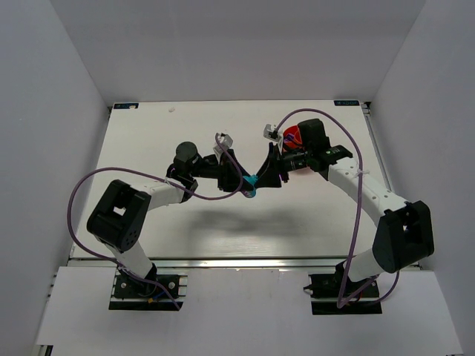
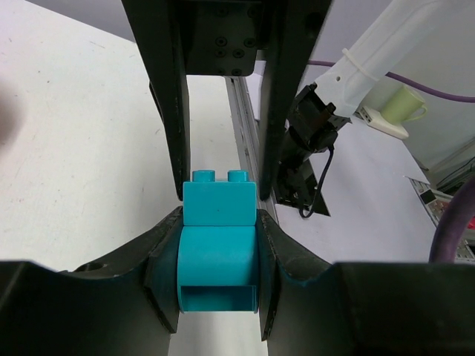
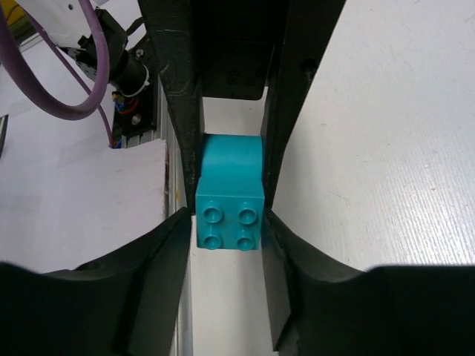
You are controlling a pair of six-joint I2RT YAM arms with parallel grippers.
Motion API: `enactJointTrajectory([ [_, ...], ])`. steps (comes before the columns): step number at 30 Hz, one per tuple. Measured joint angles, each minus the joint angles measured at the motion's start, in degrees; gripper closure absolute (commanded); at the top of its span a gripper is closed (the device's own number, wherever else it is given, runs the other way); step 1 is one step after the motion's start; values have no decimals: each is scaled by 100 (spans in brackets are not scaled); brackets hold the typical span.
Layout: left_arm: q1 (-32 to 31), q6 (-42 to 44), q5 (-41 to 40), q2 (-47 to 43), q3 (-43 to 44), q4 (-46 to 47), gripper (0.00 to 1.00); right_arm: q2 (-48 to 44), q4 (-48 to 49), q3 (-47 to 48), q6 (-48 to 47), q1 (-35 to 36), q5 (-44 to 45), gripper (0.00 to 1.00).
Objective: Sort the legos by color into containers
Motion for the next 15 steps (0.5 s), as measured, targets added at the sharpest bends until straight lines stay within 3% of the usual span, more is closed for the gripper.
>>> enactJointTrajectory([
  [3, -7, 0, 7, -2, 0, -44, 100, 33, -2, 2, -2, -7, 37, 68],
  [10, -7, 2, 2, -4, 0, -76, 99, 46, -4, 2, 15, -9, 55, 81],
  [13, -7, -2, -7, -7, 0, -83, 87, 48, 0, 2, 22, -13, 55, 85],
  [14, -7, -2, -11, -11, 0, -85, 68, 48, 0, 2, 24, -13, 55, 85],
  [15, -7, -2, -13, -13, 0, -90, 64, 48, 2, 2, 24, -13, 52, 85],
])
